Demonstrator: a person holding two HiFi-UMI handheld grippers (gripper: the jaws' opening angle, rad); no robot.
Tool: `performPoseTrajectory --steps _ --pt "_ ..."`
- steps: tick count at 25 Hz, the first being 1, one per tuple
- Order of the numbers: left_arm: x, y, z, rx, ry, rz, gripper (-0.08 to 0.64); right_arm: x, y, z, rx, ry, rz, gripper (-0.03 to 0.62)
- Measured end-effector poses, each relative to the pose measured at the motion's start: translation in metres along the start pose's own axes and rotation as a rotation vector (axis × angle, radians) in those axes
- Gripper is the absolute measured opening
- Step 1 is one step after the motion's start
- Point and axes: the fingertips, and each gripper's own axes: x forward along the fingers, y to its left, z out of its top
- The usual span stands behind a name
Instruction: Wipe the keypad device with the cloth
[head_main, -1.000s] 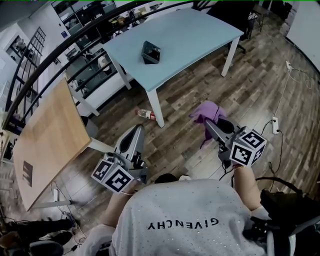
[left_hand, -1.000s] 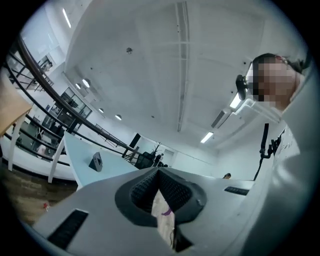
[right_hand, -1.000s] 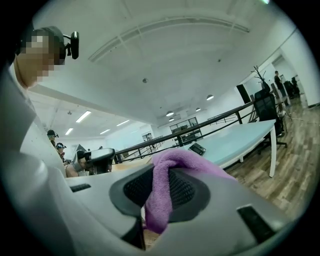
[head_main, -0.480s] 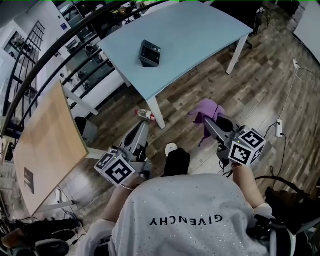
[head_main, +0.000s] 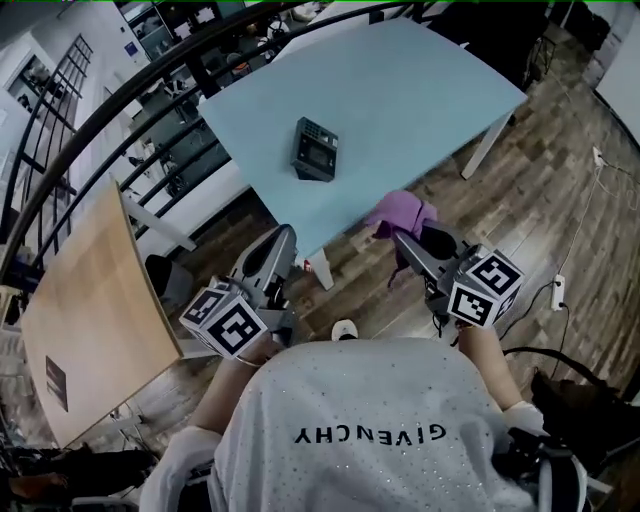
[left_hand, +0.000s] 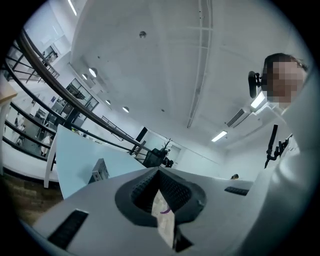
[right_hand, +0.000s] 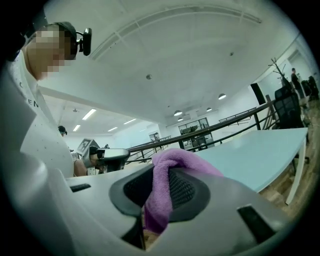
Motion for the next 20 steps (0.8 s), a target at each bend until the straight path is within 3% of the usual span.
performPoseTrajectory --steps 4,8,12,16,20 --pt "0.030 0.032 0.037 0.037 -0.035 0.002 0.000 0.046 -0.026 0.024 -0.031 -0.022 -0.017 0.071" --pt "0.054 0.062 0.067 0.057 -0.106 0.031 0.000 0.083 -0.040 0.041 -0.021 -0.046 0.035 0.071" --pt "0.068 0.094 0.071 0.053 -0.152 0.091 0.000 0.117 -0.044 0.037 -0.044 0.007 0.149 0.071" --pt "0.078 0.125 0.069 0.025 -0.176 0.166 0.000 0.156 -0.051 0.021 -0.145 0.125 0.261 0.071" --pt "0.092 0.141 0.076 0.015 -0.217 0.239 0.000 0.193 -0.055 0.020 -0.207 0.209 0.428 0.069"
